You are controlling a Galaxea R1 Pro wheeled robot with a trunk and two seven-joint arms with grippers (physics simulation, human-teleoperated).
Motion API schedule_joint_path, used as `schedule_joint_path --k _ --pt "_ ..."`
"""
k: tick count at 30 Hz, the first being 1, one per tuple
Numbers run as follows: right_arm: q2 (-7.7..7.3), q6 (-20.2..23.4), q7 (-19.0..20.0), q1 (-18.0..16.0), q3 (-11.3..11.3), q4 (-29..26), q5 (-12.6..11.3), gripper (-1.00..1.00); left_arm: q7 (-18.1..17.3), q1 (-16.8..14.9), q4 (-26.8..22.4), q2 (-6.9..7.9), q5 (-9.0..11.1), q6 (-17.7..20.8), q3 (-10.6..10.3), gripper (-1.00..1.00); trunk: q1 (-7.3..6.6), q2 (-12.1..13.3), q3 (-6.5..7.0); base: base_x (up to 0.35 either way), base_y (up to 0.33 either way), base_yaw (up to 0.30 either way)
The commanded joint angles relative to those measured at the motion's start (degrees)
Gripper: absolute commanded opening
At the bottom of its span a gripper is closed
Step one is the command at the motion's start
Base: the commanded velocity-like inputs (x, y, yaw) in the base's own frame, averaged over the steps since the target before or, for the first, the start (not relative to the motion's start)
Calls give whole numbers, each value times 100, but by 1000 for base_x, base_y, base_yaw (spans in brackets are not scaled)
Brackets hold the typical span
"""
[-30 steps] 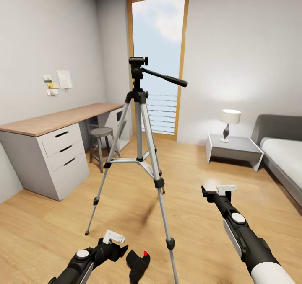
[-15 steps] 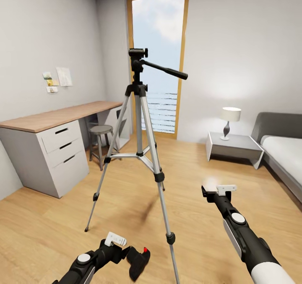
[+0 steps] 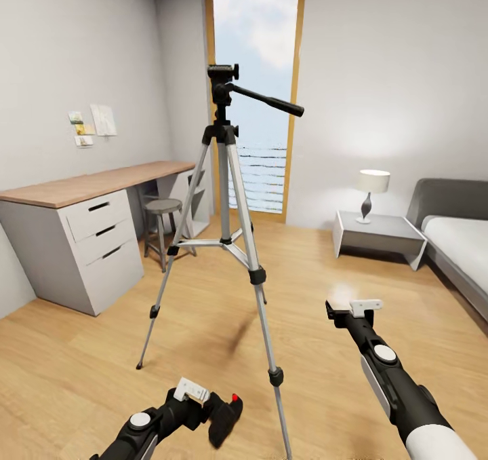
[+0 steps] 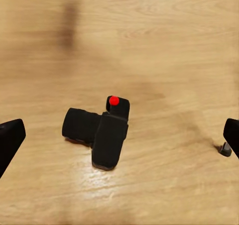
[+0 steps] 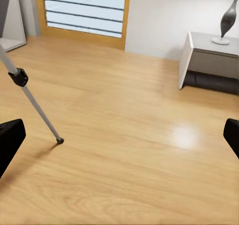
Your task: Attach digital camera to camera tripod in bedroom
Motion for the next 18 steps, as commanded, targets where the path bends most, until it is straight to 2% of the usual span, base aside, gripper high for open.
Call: schedule_joint_path --k 1,10,18 --pt "1 -17 22 -3 -10 4 -4 100 -9 -2 -10 4 -1 28 -11 100 21 -44 -24 0 0 0" --pt "1 -16 15 -3 -10 7 -4 100 -9 -2 -10 -2 -7 28 -15 100 219 -405 -186 0 0 0" --pt "1 -26 18 -3 -10 7 -4 100 -9 -2 -10 4 -8 11 -16 100 240 -416 -363 0 0 0"
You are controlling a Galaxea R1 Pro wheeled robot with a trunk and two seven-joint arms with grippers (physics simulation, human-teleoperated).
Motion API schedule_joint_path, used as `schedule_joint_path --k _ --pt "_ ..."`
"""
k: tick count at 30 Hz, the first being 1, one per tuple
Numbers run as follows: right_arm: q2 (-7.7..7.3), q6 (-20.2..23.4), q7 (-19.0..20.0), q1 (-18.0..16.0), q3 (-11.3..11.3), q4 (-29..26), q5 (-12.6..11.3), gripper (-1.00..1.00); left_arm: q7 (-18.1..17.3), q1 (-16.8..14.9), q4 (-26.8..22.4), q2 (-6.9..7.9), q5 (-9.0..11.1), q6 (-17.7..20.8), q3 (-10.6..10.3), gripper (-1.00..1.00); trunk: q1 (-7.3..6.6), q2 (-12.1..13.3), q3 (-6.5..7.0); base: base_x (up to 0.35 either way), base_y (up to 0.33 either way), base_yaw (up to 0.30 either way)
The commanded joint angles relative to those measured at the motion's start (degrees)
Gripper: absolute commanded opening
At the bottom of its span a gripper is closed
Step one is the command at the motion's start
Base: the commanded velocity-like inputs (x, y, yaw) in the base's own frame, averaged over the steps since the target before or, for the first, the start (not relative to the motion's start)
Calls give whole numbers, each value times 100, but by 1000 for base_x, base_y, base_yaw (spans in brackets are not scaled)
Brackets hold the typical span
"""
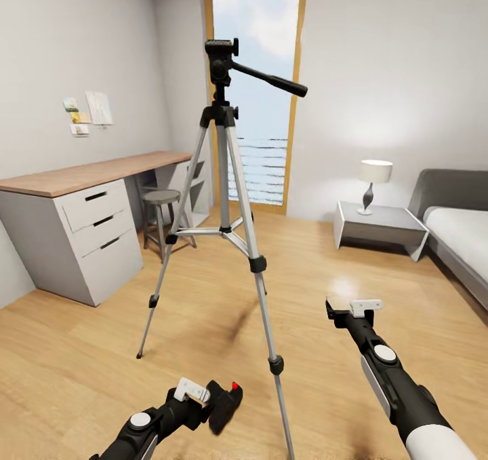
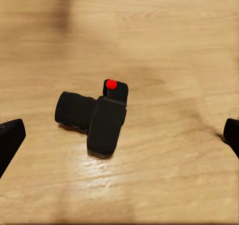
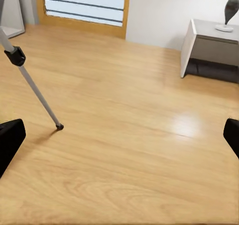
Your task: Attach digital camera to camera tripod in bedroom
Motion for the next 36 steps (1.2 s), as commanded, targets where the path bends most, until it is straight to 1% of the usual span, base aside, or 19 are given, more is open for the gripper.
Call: schedule_joint_path --k 1,12,14,16,18,19,23,35,36 --pt "1 -17 21 -3 -10 2 -4 100 -9 -2 -11 4 0 32 -9 100 1 -4 -28 0 0 0" --pt "1 -10 17 -3 -10 17 -4 100 -9 -2 -11 4 -3 15 -9 100 29 -19 -272 0 0 0" --pt "1 -16 17 -3 -8 20 -4 100 -3 -2 -11 11 -1 -197 -9 100 35 -22 -316 0 0 0" --pt "1 -18 20 -3 -6 21 -4 100 2 -2 -11 11 2 -248 5 100 40 -24 -361 0 0 0" --pt "1 -19 20 -3 -3 21 -4 100 15 -2 -11 12 5 -282 33 100 45 -27 -405 0 0 0" --pt "1 -18 13 -3 -1 30 -4 100 31 -2 -12 24 10 -305 145 100 47 -28 -427 0 0 0" --pt "1 -17 6 -3 -1 36 -4 100 56 -2 -11 23 12 -309 222 100 58 -34 -516 0 0 0" --pt "9 -12 -17 -3 -7 26 1 100 318 -2 -3 29 8 -362 269 100 89 -50 -782 0 0 0" --pt "9 -10 -18 -3 -15 27 -1 100 384 -2 -16 44 7 -383 271 100 91 -51 -804 0 0 0"
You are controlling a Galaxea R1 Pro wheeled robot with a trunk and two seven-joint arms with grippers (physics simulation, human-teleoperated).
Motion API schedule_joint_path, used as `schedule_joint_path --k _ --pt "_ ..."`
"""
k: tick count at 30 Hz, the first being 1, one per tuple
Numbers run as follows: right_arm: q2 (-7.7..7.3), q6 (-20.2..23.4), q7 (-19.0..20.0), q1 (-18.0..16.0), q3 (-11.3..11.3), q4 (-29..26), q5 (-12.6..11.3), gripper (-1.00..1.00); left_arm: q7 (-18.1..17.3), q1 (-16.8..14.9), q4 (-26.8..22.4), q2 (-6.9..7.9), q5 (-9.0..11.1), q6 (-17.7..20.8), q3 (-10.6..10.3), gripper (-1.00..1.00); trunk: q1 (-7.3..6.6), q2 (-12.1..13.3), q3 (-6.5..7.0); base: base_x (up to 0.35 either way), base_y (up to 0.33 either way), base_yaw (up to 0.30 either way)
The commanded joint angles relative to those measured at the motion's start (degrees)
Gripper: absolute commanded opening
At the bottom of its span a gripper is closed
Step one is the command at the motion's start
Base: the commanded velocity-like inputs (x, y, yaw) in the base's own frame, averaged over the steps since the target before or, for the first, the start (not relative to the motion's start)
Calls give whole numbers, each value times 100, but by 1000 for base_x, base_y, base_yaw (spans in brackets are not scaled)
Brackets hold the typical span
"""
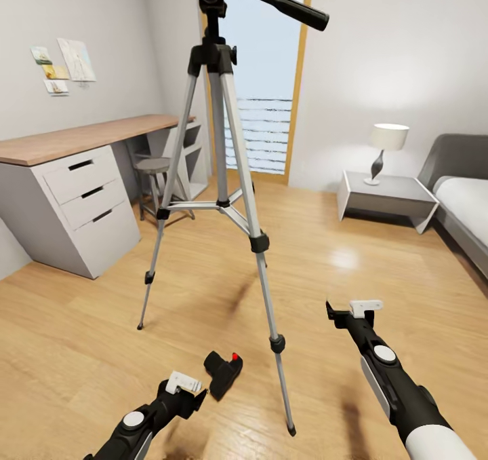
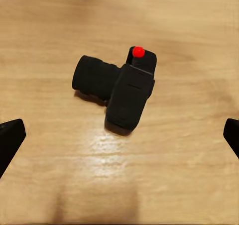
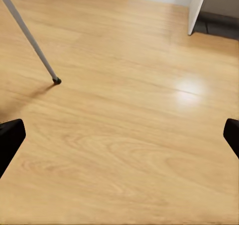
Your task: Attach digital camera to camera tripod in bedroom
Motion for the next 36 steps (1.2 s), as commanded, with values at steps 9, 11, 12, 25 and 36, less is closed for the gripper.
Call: schedule_joint_path --k 9,11,12,25,36 --pt "-9 -399 25 -11 -47 -36 -6 100 300 -1 -30 27 -1 -40 0 100 22 -14 -205 0 0 0" --pt "-16 -609 26 -27 -63 -87 -6 100 347 -1 -32 27 -1 -50 1 100 27 -17 -249 0 0 0" --pt "-21 -710 26 -38 -70 -132 -6 100 364 -1 -34 27 -1 -53 1 100 30 -18 -271 0 0 0" --pt "-88 -1090 53 -354 -106 -598 -18 100 431 -1 -125 -44 -3 -70 -2 100 63 -36 -559 0 0 0" --pt "-53 -1083 122 -370 -106 -792 -46 100 426 -1 -458 -125 -15 -72 -9 100 91 -50 -803 0 0 0"
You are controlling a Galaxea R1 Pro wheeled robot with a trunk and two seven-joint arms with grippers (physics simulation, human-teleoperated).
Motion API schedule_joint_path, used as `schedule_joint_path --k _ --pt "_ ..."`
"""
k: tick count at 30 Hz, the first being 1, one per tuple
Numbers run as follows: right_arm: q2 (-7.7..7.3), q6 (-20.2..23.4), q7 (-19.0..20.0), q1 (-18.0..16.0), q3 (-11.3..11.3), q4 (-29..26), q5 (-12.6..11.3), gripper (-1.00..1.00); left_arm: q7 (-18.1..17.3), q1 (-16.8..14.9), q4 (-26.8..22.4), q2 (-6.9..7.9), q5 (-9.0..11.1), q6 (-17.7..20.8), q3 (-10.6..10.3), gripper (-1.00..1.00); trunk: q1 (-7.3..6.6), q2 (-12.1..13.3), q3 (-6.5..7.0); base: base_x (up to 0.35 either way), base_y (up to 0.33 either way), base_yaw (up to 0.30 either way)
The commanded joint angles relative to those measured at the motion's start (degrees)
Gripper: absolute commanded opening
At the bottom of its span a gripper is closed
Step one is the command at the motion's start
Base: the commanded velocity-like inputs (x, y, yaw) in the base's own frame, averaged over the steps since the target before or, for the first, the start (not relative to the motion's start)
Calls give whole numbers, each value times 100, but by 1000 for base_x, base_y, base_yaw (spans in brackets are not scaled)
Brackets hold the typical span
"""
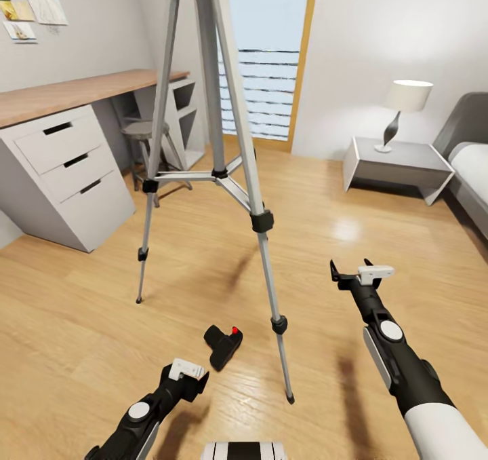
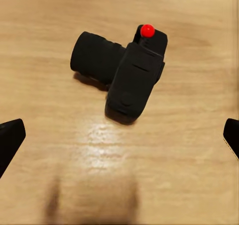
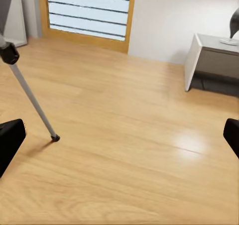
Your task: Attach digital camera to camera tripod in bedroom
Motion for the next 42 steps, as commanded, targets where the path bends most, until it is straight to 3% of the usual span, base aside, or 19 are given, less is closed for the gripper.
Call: schedule_joint_path --k 1,11,30,38,42 --pt "16 -14 32 -3 -5 -5 -11 100 -9 -1 -39 -6 -5 32 -11 100 1 -3 -27 0 0 0" --pt "218 -5 38 -4 175 -33 -20 100 -18 -1 -140 -125 -19 -8 -58 100 27 -17 -249 0 0 0" --pt "246 -48 12 -5 216 -35 -18 100 -12 -1 -90 -125 -25 -228 -57 100 76 -42 -670 0 0 0" --pt "244 -75 -43 -5 186 -35 -15 100 -10 -1 -94 -91 -25 -336 -37 100 97 -53 -847 0 0 0" --pt "241 -78 -42 -5 -14 -35 -20 100 -10 -3 -144 -41 -25 -352 -28 100 107 -58 -935 0 0 0"
